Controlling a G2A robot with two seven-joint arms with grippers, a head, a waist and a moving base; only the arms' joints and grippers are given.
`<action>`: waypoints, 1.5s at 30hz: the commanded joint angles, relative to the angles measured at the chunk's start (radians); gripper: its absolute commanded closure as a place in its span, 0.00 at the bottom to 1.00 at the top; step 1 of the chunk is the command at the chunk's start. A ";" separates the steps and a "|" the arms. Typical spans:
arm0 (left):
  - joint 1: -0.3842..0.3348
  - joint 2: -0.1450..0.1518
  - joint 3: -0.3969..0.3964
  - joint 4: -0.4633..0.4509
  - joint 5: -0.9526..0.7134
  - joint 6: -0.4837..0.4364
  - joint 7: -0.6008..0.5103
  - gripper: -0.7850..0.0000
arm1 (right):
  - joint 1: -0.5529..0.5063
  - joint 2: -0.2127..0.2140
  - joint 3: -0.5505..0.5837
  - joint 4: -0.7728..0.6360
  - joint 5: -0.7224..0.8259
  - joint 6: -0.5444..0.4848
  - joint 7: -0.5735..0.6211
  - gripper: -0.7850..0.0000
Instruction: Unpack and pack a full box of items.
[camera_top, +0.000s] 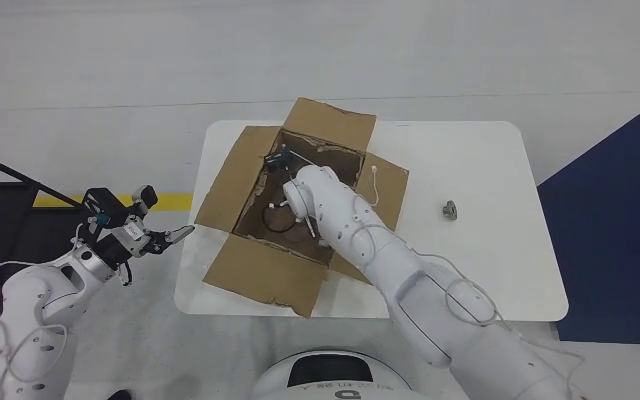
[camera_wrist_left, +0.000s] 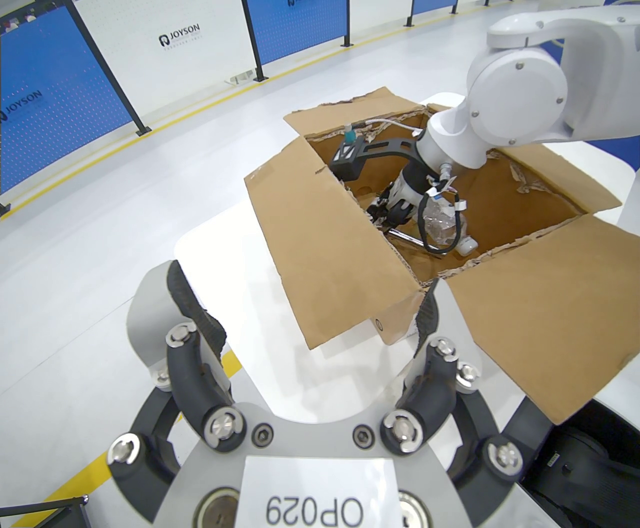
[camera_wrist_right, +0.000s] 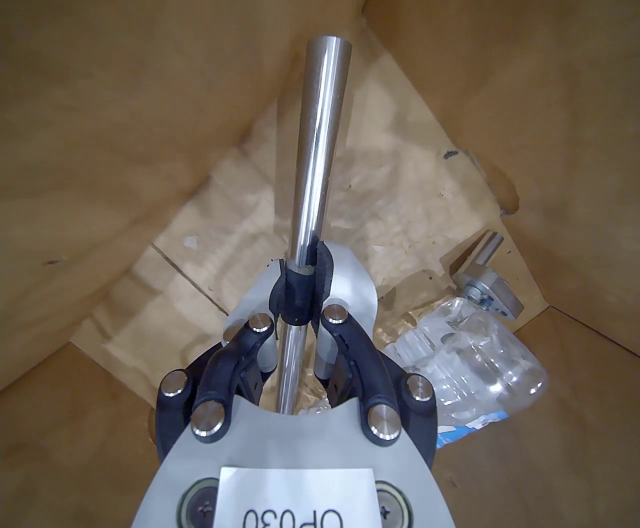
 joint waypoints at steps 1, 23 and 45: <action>0.000 0.000 0.000 0.000 0.000 0.000 0.000 0.00 | -0.030 0.016 0.012 -0.065 -0.032 0.009 -0.003 1.00; 0.000 0.000 0.000 0.000 0.000 0.000 0.000 0.00 | -0.971 0.248 0.419 -1.578 -0.414 -0.286 -0.360 1.00; 0.000 0.000 0.000 0.000 0.000 0.000 0.000 0.00 | -1.107 0.301 1.118 -1.361 0.151 -0.143 -0.096 1.00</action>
